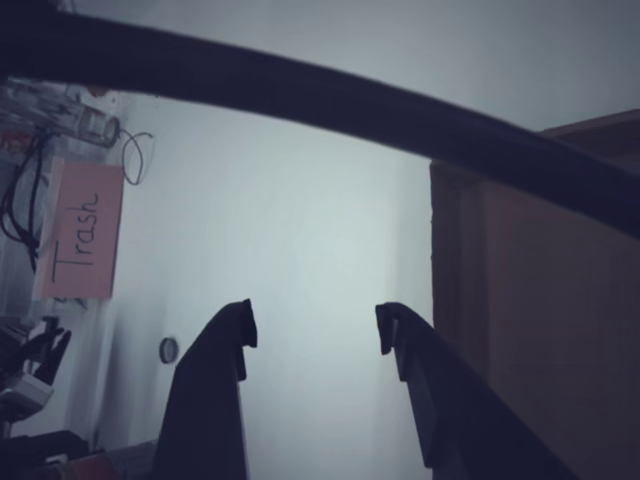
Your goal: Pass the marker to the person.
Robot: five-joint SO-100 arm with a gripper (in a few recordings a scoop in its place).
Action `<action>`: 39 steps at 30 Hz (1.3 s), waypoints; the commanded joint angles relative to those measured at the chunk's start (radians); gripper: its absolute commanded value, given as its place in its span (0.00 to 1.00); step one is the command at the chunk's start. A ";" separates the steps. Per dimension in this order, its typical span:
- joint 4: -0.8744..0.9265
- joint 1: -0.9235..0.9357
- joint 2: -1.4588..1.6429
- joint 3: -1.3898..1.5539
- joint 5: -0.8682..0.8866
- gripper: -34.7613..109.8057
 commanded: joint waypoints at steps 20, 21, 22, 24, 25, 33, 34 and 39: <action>0.026 0.005 0.017 -0.095 0.011 0.43; 0.018 0.005 0.018 -0.092 0.011 0.43; 0.020 0.005 0.017 -0.095 0.011 0.43; 0.023 0.003 0.009 -0.101 0.005 0.43; 0.026 0.002 0.009 -0.104 0.005 0.43; 0.034 0.002 0.008 -0.117 0.009 0.43; 0.034 0.002 0.008 -0.114 0.009 0.43; 0.025 0.006 0.009 -0.086 0.012 0.43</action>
